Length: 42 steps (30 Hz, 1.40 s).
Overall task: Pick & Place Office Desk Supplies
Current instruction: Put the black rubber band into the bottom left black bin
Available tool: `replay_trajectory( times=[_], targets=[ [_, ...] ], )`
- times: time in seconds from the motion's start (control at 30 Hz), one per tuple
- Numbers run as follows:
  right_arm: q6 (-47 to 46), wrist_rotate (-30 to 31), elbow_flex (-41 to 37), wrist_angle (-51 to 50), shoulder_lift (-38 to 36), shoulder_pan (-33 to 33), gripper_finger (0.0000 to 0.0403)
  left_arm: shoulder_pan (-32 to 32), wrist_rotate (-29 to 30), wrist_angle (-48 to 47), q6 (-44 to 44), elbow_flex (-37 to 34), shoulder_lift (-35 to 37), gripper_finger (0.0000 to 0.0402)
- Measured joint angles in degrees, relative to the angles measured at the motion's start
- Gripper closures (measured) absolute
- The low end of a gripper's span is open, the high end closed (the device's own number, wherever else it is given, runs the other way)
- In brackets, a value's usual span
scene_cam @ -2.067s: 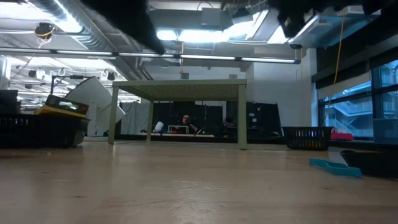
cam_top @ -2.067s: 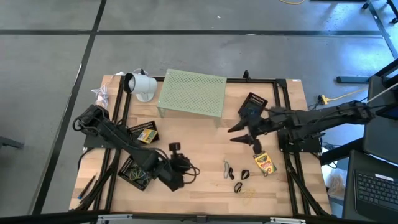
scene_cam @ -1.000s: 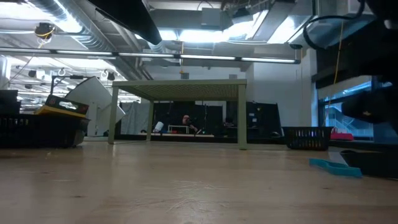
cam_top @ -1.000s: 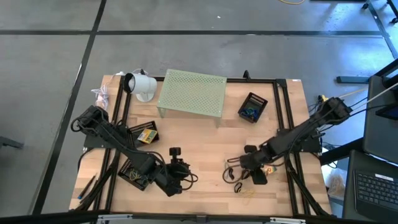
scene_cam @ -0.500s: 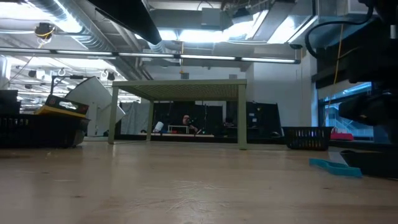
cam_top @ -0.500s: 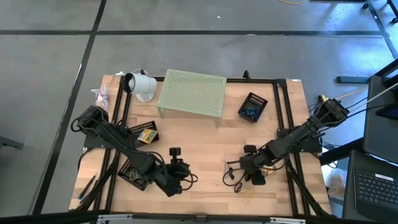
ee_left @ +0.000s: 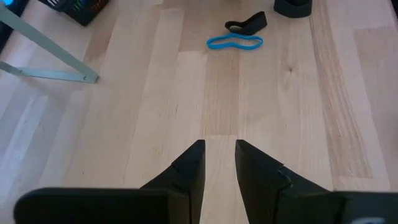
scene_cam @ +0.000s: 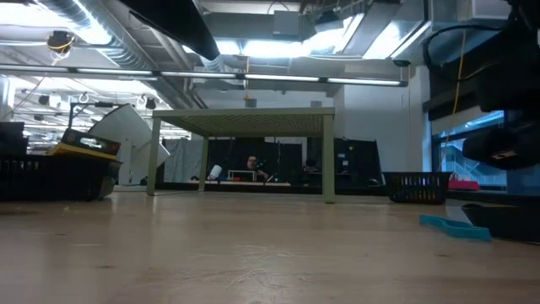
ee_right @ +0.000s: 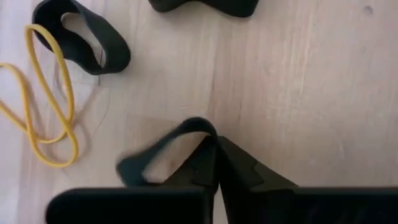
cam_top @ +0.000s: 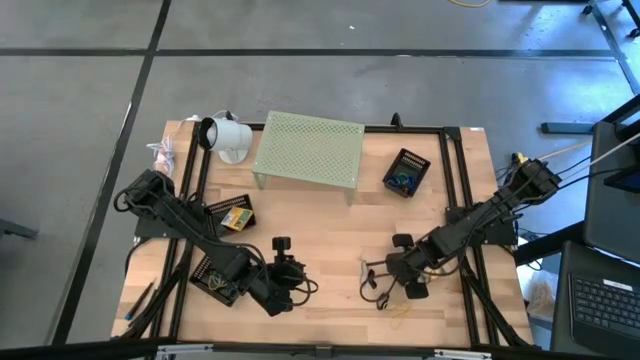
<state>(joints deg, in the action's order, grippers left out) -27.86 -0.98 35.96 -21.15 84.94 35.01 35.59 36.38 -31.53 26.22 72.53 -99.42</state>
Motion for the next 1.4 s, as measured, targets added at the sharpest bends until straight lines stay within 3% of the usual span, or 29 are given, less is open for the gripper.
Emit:
replay_trajectory(
  times=[0.17,0.27,0.47,0.57,0.77,0.9,1.1,1.4],
  targets=[
    [3.6,7.4,4.3,-2.5,-0.1,0.0,0.0397,-0.8,5.5,0.0,0.0,0.0,0.0,0.0318],
    [7.7,17.5,8.4,-3.6,-0.1,0.0,0.0394,-1.7,7.4,0.0,0.0,0.0,0.0,0.0316],
    [15.8,43.3,16.9,0.5,-0.2,-0.6,0.0395,-3.7,7.6,0.1,-1.3,0.0,0.0,0.0295],
    [19.9,50.3,20.2,3.8,-0.2,-1.6,0.0395,-4.4,7.7,0.9,-4.7,0.0,0.0,0.0277],
    [29.1,50.8,22.4,13.5,-0.2,-3.6,0.0395,-5.3,12.5,11.1,-15.0,0.0,0.0,0.0238],
    [35.2,46.8,22.5,17.2,-0.2,-4.4,0.0395,-5.8,16.7,20.8,-20.0,0.0,0.0,0.0219],
    [45.1,45.3,22.5,20.6,-0.2,-4.6,0.0396,-6.5,12.6,30.3,-22.6,0.0,0.0,0.021],
    [54.2,45.1,22.5,25.7,-0.2,-4.6,0.0396,-7.3,12.0,34.9,-18.3,0.0,0.0,0.0217]
  ],
)
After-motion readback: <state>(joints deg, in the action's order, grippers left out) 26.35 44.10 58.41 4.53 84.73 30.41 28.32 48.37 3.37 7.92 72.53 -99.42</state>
